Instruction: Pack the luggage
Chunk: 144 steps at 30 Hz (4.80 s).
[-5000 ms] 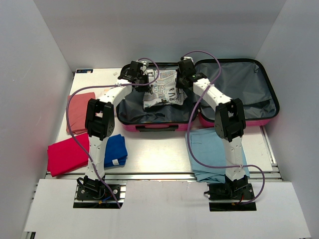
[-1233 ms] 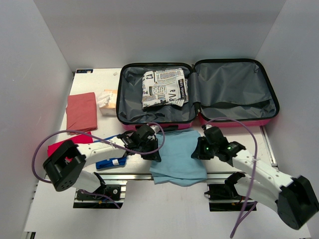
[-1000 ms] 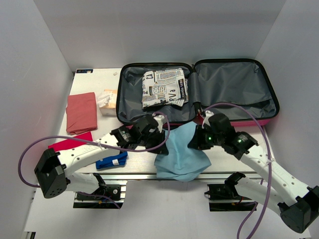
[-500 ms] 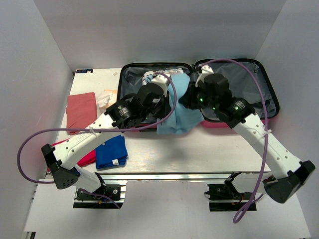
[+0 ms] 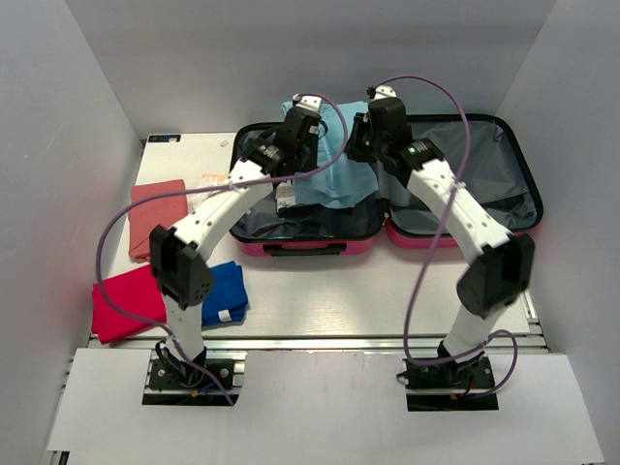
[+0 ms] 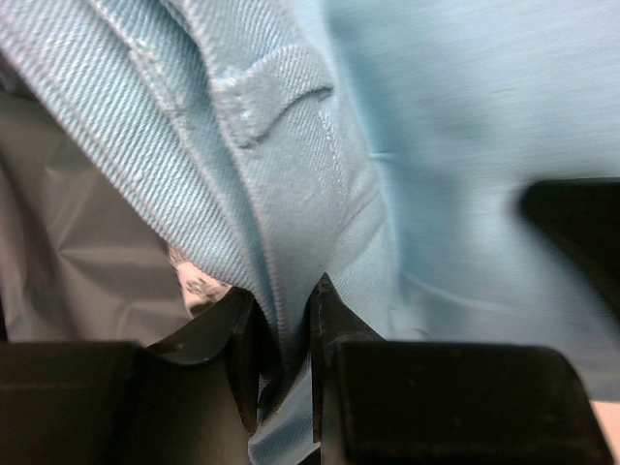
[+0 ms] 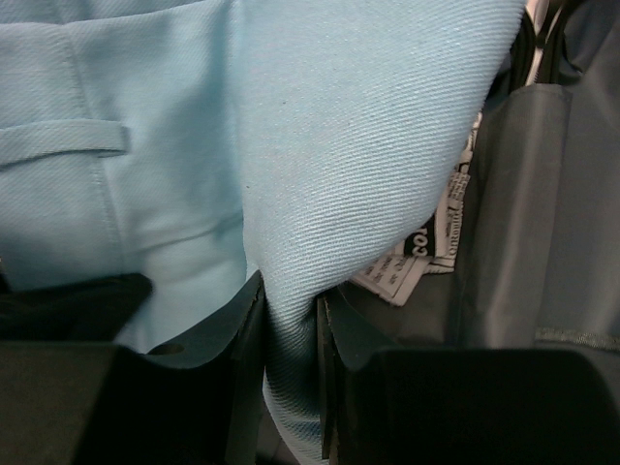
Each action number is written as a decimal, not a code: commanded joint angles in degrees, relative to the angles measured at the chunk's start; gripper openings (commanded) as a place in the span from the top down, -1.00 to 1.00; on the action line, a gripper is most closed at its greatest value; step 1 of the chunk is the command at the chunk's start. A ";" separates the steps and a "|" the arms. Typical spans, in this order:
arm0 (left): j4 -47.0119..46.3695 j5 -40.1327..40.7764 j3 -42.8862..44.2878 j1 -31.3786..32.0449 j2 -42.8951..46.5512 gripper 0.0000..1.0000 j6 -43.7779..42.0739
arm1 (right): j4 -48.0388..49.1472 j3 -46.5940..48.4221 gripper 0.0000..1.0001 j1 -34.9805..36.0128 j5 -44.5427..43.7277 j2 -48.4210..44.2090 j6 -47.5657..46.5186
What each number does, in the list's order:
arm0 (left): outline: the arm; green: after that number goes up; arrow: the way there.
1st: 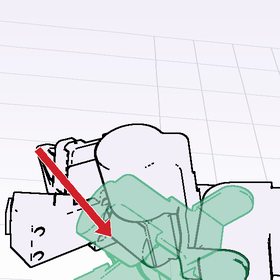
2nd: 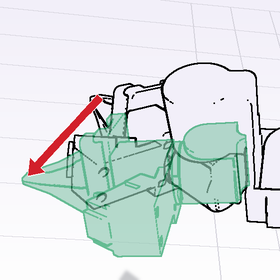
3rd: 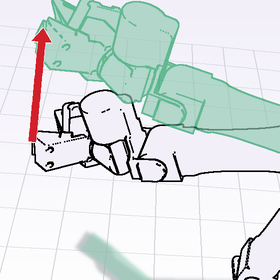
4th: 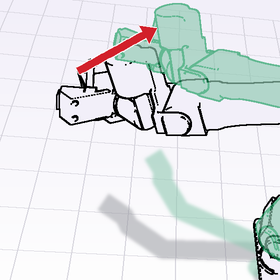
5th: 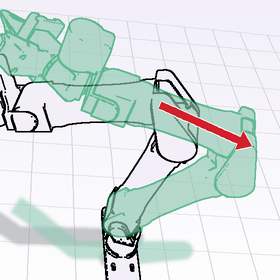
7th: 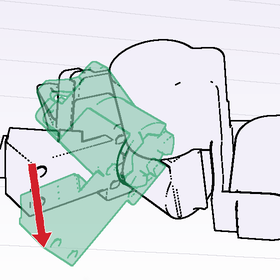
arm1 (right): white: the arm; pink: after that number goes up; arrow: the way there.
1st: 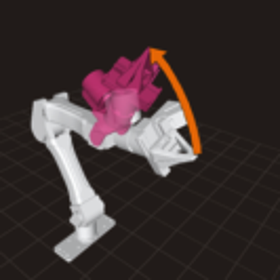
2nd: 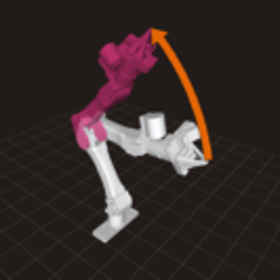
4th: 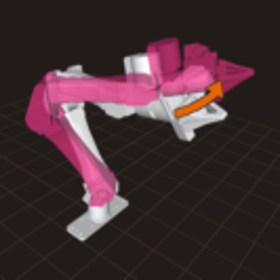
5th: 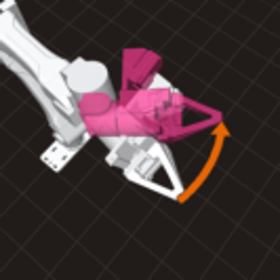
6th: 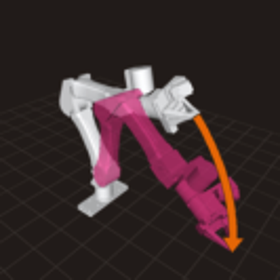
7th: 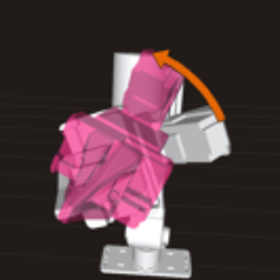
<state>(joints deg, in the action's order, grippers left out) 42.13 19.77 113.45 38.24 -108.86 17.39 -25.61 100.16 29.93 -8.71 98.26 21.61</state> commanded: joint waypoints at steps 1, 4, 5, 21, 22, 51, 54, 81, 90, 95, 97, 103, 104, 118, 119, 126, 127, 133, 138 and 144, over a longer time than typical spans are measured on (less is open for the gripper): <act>-5.91 -4.90 4.06 -4.75 -0.21 1.00 -0.86 | 1.98 7.31 1.00 -2.33 3.51 5.24 -0.43; -7.23 -8.16 3.63 -7.56 -2.49 1.00 -1.30 | 1.43 10.14 1.00 -4.35 8.09 10.70 0.10; -8.28 -10.08 3.27 -8.26 -3.89 1.00 -1.56 | 1.87 10.14 1.00 -4.88 8.09 11.51 0.36; -10.14 -18.37 4.94 -15.83 -16.82 1.00 -0.86 | 3.12 18.75 1.00 -10.33 9.41 28.64 -2.10; -10.22 -17.93 4.94 -16.44 -17.43 1.00 -0.60 | 2.84 18.84 1.00 -10.51 9.50 29.09 -2.01; -10.05 -29.97 11.27 -18.55 -22.71 -0.96 3.35 | 0.38 21.13 -0.79 -9.63 15.76 30.23 0.10; -9.09 -30.39 12.49 -18.55 -25.96 -0.96 2.92 | -2.85 21.48 -0.79 -9.81 7.06 33.13 1.85; 5.15 -10.37 -21.73 -18.02 29.75 -0.96 11.86 | -0.24 -8.98 -0.79 -2.95 6.60 -7.27 -2.19; 28.86 8.44 -52.09 -18.73 59.54 -0.96 38.41 | 1.44 -29.49 -0.79 -1.02 14.77 -22.23 0.37; 22.49 1.25 -63.49 -18.73 61.58 -0.96 37.99 | 1.17 -35.01 -0.79 1.08 16.88 -27.66 0.37; 16.43 -1.74 -67.20 -18.12 60.61 -0.96 36.84 | 1.43 -36.95 -0.79 1.44 17.15 -30.30 0.98; 3.15 -12.81 -76.09 -17.58 51.30 -0.96 32.98 | 0.74 -43.73 -0.79 2.15 16.97 -36.64 1.68; 1.22 -13.52 -76.70 -17.58 48.59 -0.96 32.80 | 0.38 -44.26 -0.79 2.15 17.06 -37.26 1.95; -22.52 -33.03 -83.92 -6.18 37.95 -0.96 33.32 | -0.59 -47.43 -0.79 1.80 14.60 -41.22 3.09; -23.05 -33.48 -83.31 -4.77 36.71 -0.96 33.76 | -0.67 -47.43 -0.79 1.80 13.99 -41.30 3.00; -24.20 -34.35 -68.47 12.28 16.78 -0.96 33.86 | -1.81 -48.92 -0.79 1.53 12.23 -42.88 2.12; -24.37 -35.23 -66.19 14.13 11.79 -0.96 33.33 | -2.08 -49.18 -0.79 1.79 11.70 -42.97 2.04; -20.78 -39.37 -47.73 26.00 0.24 -0.96 29.20 | -3.92 -51.73 -0.79 1.53 9.25 -46.14 1.68; -20.77 -41.57 -41.47 29.52 -1.62 -0.96 27.44 | -5.77 -53.22 -0.79 1.44 6.89 -48.60 4.14; -17.09 -36.21 -40.68 30.05 6.62 -0.96 26.03 | -8.06 -53.23 -0.79 1.27 3.96 -50.80 4.85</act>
<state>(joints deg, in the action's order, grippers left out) 22.28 -15.62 71.31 66.26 -108.12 45.65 -34.20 46.63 31.14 -3.07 48.45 24.99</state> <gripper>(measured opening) 0.978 0.893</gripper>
